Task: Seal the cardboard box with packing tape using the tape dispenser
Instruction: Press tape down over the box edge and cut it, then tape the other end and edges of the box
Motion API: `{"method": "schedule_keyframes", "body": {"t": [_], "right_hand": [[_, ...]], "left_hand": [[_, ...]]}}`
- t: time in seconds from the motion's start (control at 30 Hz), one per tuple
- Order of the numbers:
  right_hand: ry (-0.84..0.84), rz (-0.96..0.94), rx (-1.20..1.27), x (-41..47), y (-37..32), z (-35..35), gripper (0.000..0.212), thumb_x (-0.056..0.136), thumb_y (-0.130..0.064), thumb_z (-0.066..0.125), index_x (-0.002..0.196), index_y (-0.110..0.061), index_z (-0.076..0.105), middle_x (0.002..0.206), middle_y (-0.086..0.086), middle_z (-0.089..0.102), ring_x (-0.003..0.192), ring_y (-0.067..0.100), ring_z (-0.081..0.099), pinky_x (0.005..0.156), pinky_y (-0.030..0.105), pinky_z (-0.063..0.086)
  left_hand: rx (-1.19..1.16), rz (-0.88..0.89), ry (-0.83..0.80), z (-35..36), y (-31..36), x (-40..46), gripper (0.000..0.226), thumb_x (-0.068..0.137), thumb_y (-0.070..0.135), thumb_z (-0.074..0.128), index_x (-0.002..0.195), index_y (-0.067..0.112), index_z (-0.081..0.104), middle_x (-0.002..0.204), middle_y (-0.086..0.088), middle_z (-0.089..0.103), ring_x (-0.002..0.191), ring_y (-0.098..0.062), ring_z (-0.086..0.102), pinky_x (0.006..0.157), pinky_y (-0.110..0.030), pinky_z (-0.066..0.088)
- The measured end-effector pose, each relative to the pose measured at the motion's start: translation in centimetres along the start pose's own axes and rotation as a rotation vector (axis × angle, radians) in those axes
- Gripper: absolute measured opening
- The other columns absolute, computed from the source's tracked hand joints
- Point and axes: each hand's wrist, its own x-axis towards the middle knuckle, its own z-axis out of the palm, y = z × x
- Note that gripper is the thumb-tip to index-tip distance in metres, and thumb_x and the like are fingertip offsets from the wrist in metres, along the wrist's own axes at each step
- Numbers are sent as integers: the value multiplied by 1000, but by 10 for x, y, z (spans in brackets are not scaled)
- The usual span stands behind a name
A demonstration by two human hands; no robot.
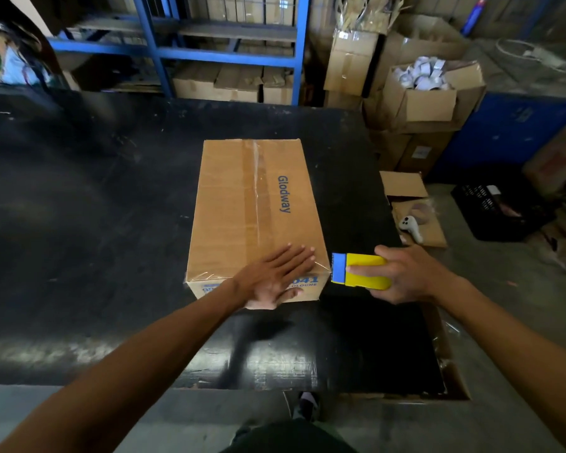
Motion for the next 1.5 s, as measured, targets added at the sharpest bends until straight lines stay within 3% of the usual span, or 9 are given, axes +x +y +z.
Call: {"method": "schedule_keyframes", "body": {"t": [0.17,0.3,0.47,0.6,0.73,0.97,1.17,1.3,1.5], "right_hand": [[32,-14,40,0,2,1,63,81,-65,44,142,-48,39,96,6,57,65,9,38,51,22,24],[34,-13,60,-8,5,13,69,75,-58,67,138,-46,41,87,4,57,58,8,36,49,14,9],[-65,-70,-6,-18,23,17,67,79,-57,67,139,-45,42,97,7,60,64,9,49,51,20,25],[-127,72,-1,-74,73,9,88,57,-53,89,133,-46,44,87,7,64,58,12,58,49,17,26],[71,120,107,-73,63,6,80,60,-44,90,129,-41,49,83,11,64,60,28,65,44,29,44],[17,221,198,0,15,21,57,77,-63,52,132,-52,54,86,0,50,61,23,57,56,29,35],[94,377,280,25,10,32,55,83,-58,65,136,-52,51,92,-2,48,80,22,58,69,34,45],[233,513,449,38,7,20,49,84,-52,69,132,-43,58,86,-2,49,80,21,54,69,33,41],[351,629,671,59,15,11,55,79,-56,70,132,-44,59,86,-2,59,81,18,58,72,37,49]], "left_hand": [[-19,-148,-9,9,25,45,61,106,38,28,151,-4,33,159,-22,30,149,-32,28,118,-46,31],[21,-155,11,16,24,46,60,107,37,28,149,-5,37,157,-24,34,146,-34,33,116,-46,34],[65,-121,24,15,18,40,59,107,35,29,149,-5,35,157,-24,32,147,-34,32,118,-45,32],[80,-80,30,14,-2,24,60,107,36,29,151,-4,33,159,-23,28,149,-32,27,120,-45,29],[48,-106,-14,13,-1,27,63,107,43,27,154,2,28,162,-17,24,152,-28,19,123,-44,22],[-122,-715,-235,-1,13,46,116,78,91,12,158,7,-2,164,-18,-14,152,-34,-13,123,-54,-5],[-153,-816,-273,-6,14,54,123,73,94,11,157,6,-9,165,-18,-15,151,-31,-19,120,-60,-9],[-276,-1175,-172,-18,16,70,136,65,101,13,155,2,-12,161,-24,-23,147,-36,-30,115,-61,-21],[-336,-1253,-372,-22,5,85,141,66,92,39,150,-6,-20,156,-33,-28,144,-47,-30,111,-71,-13]]}}
